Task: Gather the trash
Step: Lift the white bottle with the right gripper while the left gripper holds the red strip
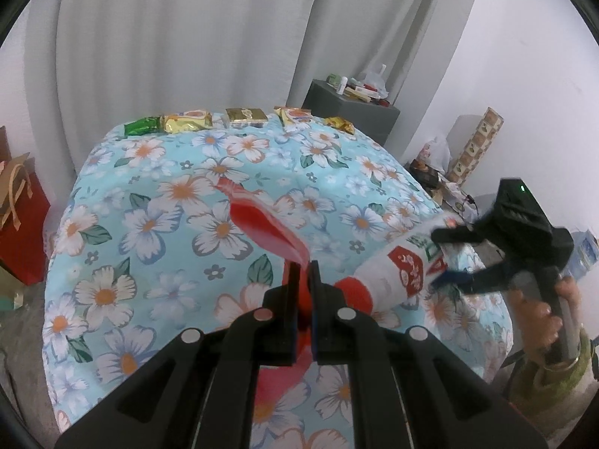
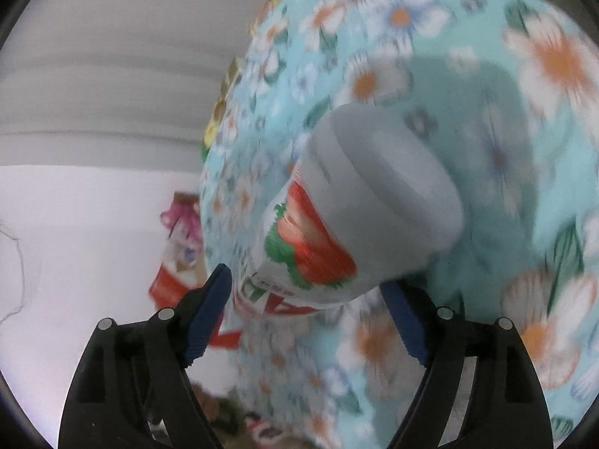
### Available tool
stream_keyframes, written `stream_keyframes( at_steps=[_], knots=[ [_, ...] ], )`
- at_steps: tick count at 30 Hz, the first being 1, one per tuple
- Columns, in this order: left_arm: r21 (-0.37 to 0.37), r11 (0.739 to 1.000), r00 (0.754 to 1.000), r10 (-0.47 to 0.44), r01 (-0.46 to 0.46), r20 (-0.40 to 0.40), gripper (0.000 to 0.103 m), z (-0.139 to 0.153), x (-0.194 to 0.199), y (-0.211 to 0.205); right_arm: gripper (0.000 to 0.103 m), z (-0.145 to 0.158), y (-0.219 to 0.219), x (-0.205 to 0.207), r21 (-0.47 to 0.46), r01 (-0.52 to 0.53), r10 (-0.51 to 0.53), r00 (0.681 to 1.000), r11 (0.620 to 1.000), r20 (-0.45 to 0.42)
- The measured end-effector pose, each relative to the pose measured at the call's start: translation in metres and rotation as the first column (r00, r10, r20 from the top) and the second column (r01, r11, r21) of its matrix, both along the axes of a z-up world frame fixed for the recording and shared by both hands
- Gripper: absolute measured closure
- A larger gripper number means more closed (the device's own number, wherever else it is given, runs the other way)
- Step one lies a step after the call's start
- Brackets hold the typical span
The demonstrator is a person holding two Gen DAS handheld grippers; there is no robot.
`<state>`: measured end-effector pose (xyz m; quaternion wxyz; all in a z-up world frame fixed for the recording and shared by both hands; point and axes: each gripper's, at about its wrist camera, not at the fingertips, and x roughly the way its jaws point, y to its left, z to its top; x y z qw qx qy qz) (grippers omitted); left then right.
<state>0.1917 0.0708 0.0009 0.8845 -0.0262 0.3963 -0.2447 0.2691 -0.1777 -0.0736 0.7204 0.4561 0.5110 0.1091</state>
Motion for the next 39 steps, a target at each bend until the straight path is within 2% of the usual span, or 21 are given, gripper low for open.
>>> stream_keyframes(
  at_steps=[4,11,19,22,25,29,31,36,39],
  knots=[
    [0.002,1.000,1.000,0.016,-0.016,-0.002,0.099,0.000,0.000,0.006,0.025,0.006,0.005,0.025,-0.085,0.020,-0.018,1.000,0.996,0.018],
    [0.007,0.999,0.999,0.042,-0.041,-0.003,0.099,-0.001,0.001,0.015,0.023,0.005,0.039,0.070,-0.241,-0.068,0.070,0.998,0.968,0.000],
    [0.003,0.997,0.997,0.078,-0.078,-0.006,0.099,-0.002,0.003,0.027,0.022,0.001,0.078,0.087,-0.335,-0.152,0.160,0.987,0.930,-0.003],
    [0.002,0.996,0.996,0.091,-0.091,-0.001,0.099,0.000,0.001,0.032,0.026,0.002,0.084,0.091,-0.385,-0.161,0.176,0.984,0.909,0.006],
    [0.002,0.995,0.995,0.100,-0.100,0.005,0.098,0.002,-0.001,0.037,0.028,0.003,0.087,0.094,-0.396,-0.205,0.227,0.974,0.895,0.010],
    [-0.003,0.994,0.994,0.113,-0.113,0.007,0.099,0.004,-0.003,0.043,0.036,0.003,0.074,0.096,-0.282,-0.301,0.310,0.951,0.911,-0.012],
    [-0.003,0.993,0.993,0.115,-0.114,0.009,0.099,0.004,-0.004,0.044,0.038,0.002,0.062,0.095,-0.187,-0.337,0.341,0.940,0.923,-0.013],
    [-0.010,0.994,0.994,0.112,-0.112,0.018,0.099,0.006,-0.006,0.043,0.042,0.006,0.028,0.076,0.007,-0.364,0.363,0.931,0.932,0.025],
    [-0.014,0.994,0.994,0.104,-0.104,0.011,0.099,0.005,-0.005,0.040,0.042,0.014,0.014,0.055,0.039,-0.384,0.382,0.923,0.923,0.043]
  ],
)
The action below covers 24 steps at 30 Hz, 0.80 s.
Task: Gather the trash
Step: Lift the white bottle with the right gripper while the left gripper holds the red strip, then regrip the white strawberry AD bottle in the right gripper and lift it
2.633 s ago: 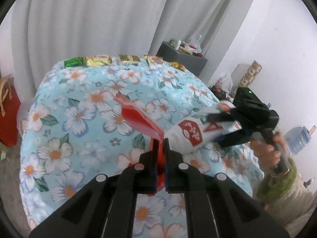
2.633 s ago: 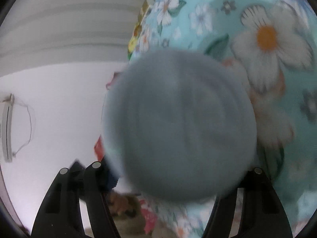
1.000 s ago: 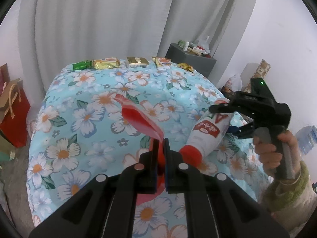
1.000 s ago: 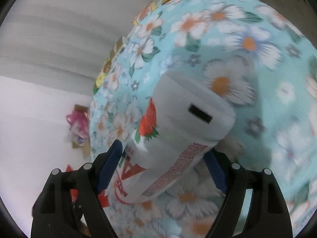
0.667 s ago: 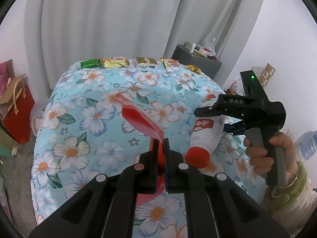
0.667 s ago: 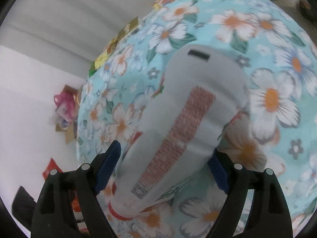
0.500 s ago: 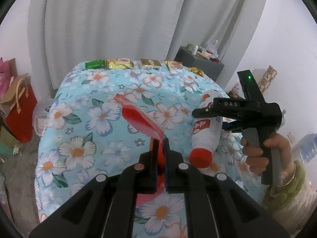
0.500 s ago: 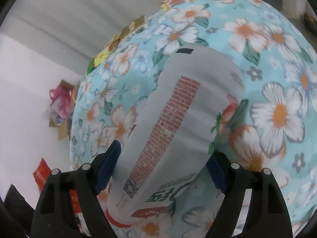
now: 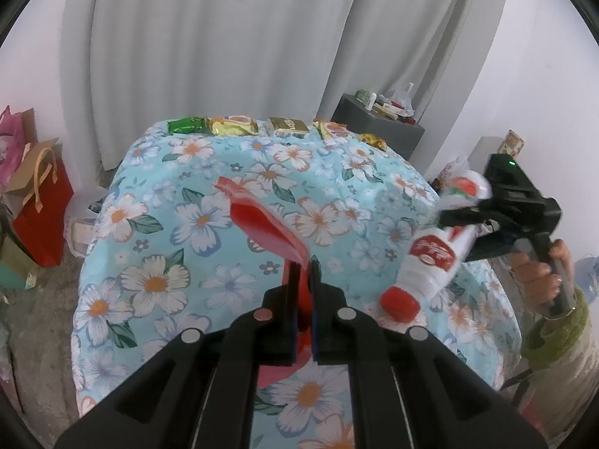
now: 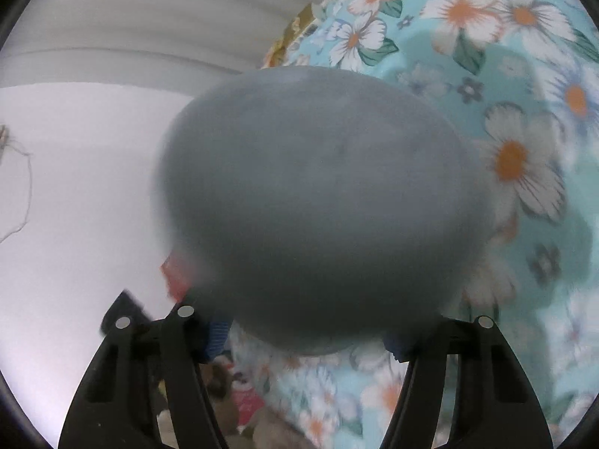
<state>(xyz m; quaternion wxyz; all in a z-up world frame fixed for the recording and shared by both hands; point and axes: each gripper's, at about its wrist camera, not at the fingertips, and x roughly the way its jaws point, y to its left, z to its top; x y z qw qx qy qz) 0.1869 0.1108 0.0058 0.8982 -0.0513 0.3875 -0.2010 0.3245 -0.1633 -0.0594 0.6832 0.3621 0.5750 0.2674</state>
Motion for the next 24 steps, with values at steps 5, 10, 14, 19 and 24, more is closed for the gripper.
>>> stream_keyframes(
  at_steps=[5,10,14,19,24],
  knots=[
    [-0.005,0.999,0.999,-0.038,0.038,-0.001,0.098,-0.001,-0.001,-0.013,0.042,0.026,-0.016,-0.041,0.010,-0.039,0.039,0.999,0.999,0.026],
    [-0.010,0.997,0.997,-0.082,0.082,0.004,0.099,-0.001,-0.004,-0.028,0.042,0.074,-0.020,-0.103,-0.089,-0.146,0.154,0.984,0.985,0.086],
    [-0.012,0.993,0.993,-0.120,0.120,-0.002,0.099,-0.004,-0.004,-0.040,0.042,0.090,-0.024,-0.132,-0.205,-0.232,0.244,0.969,0.951,0.038],
    [-0.022,0.987,0.987,-0.158,0.157,-0.030,0.099,-0.014,0.000,-0.059,0.042,0.073,-0.018,-0.111,-0.334,-0.184,0.192,0.981,0.924,-0.010],
    [0.010,0.983,0.982,-0.180,0.181,-0.052,0.099,-0.027,0.004,-0.079,0.034,0.044,-0.011,-0.077,-0.448,-0.040,0.061,0.998,0.893,0.031]
  ],
)
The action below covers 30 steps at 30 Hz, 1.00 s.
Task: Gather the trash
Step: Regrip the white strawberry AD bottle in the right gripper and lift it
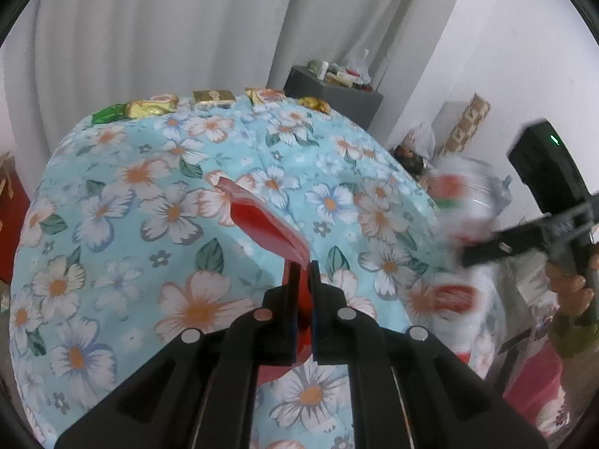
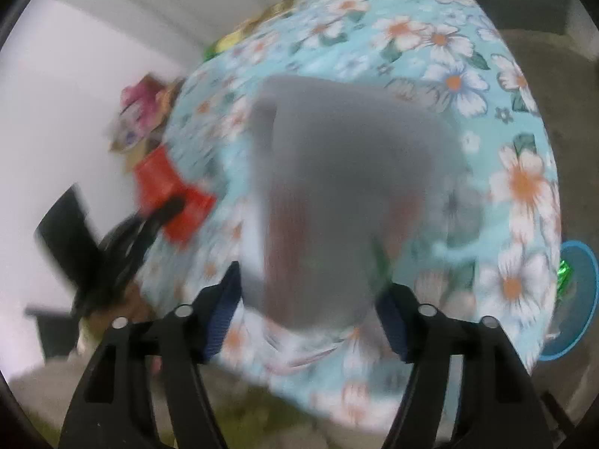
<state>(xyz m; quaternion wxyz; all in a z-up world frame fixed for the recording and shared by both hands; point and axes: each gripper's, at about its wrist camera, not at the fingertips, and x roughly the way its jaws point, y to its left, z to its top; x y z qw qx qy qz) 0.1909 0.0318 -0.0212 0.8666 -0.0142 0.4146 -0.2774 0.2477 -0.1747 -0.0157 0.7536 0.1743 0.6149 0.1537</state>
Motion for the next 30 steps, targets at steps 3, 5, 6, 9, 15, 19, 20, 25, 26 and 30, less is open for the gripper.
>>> stream_keyframes(
  at_steps=[3,5,6,9,15,19,20,25,26,30],
  knots=[
    [0.059,0.998,1.000,-0.009,0.009,0.000,0.099,-0.011,0.003,-0.013,0.028,-0.019,0.001,0.009,0.010,0.085,-0.085,0.996,0.996,-0.001],
    [0.073,0.997,1.000,-0.014,0.014,0.000,0.098,-0.016,0.002,-0.017,0.026,-0.025,-0.002,0.006,0.020,0.138,-0.138,0.990,0.990,0.003],
    [0.084,0.996,1.000,-0.018,0.017,0.007,0.098,-0.017,0.002,-0.020,0.026,-0.025,-0.002,0.002,0.021,0.155,-0.155,0.988,0.988,0.019],
    [0.137,0.990,0.999,-0.031,0.025,0.043,0.098,-0.019,0.000,-0.031,0.025,-0.024,0.000,-0.008,0.019,0.193,-0.193,0.980,0.981,0.056],
    [0.212,0.977,0.995,-0.046,0.026,0.093,0.098,-0.021,0.000,-0.045,0.025,-0.043,0.013,-0.012,0.071,0.244,-0.247,0.968,0.967,0.038],
    [0.248,0.969,0.992,-0.055,0.025,0.114,0.098,-0.021,-0.001,-0.051,0.031,-0.044,0.012,-0.013,0.079,0.275,-0.280,0.958,0.958,0.058],
    [0.254,0.967,0.991,-0.056,0.024,0.118,0.098,-0.020,-0.002,-0.052,0.037,-0.044,0.010,-0.015,0.090,0.278,-0.283,0.957,0.956,0.056],
    [0.273,0.962,0.990,-0.056,0.018,0.131,0.098,-0.019,-0.005,-0.054,0.047,-0.041,0.003,-0.023,0.156,0.279,-0.288,0.957,0.948,0.037],
    [0.275,0.961,0.989,-0.056,0.017,0.134,0.098,-0.018,-0.005,-0.054,0.047,-0.040,0.004,-0.023,0.157,0.278,-0.287,0.957,0.948,0.037],
    [0.283,0.959,0.988,-0.060,0.017,0.143,0.098,-0.016,-0.007,-0.055,0.048,-0.040,0.003,-0.024,0.172,0.273,-0.282,0.959,0.947,0.031]
  ],
)
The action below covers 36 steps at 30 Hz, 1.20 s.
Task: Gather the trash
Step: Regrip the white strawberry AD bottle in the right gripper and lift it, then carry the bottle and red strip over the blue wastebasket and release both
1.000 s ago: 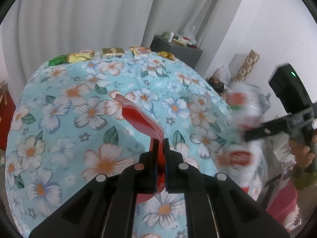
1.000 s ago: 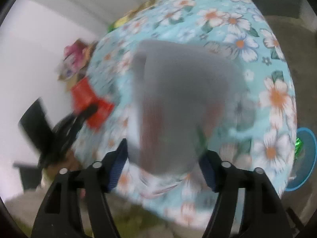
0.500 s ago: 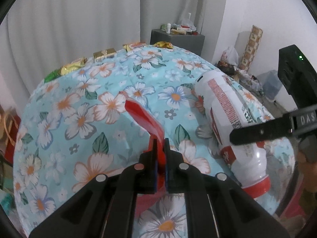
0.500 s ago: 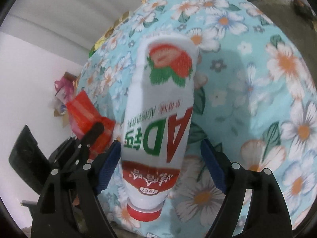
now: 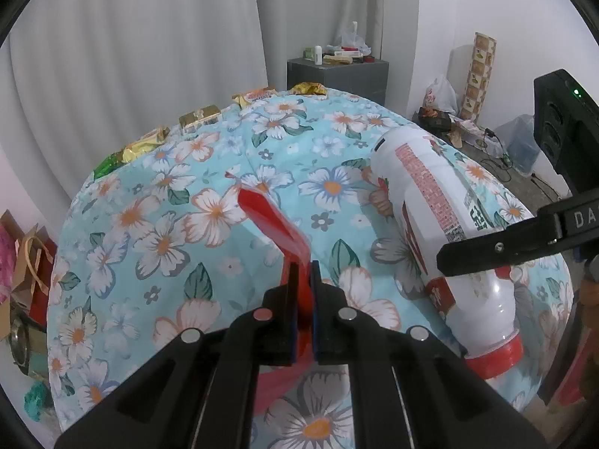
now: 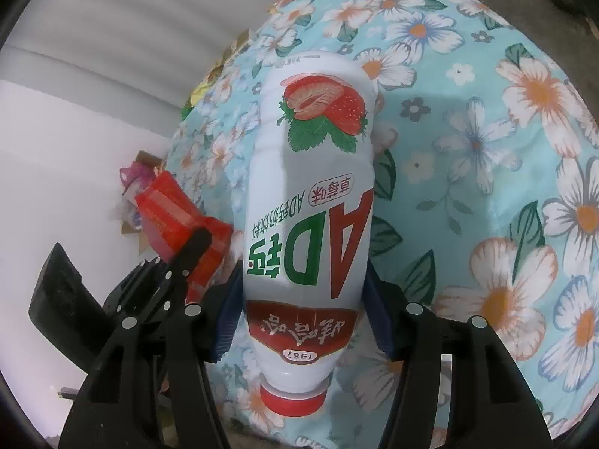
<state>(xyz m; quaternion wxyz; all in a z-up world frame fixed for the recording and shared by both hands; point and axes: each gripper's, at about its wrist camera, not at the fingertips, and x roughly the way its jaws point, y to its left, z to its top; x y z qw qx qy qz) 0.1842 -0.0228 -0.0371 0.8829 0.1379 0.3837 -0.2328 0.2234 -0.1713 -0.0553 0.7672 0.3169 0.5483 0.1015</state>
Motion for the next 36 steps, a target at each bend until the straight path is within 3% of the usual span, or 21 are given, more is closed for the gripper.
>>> stream_keyframes(
  at_steps=[25,32,36],
  knots=[
    [0.017,1.000,0.998,-0.024,0.024,0.053,0.098,0.019,-0.016,-0.009,0.048,0.016,-0.024,-0.023,0.070,0.031,-0.034,0.999,0.997,0.039],
    [-0.042,0.990,0.990,-0.129,0.132,0.065,0.098,0.042,-0.024,-0.032,0.048,0.028,-0.055,-0.052,0.144,0.098,-0.111,0.990,0.985,0.085],
    [-0.095,0.965,0.970,-0.243,0.245,0.032,0.098,0.057,-0.024,-0.067,0.048,0.034,-0.089,-0.086,0.193,0.184,-0.210,0.970,0.964,0.121]
  ],
)
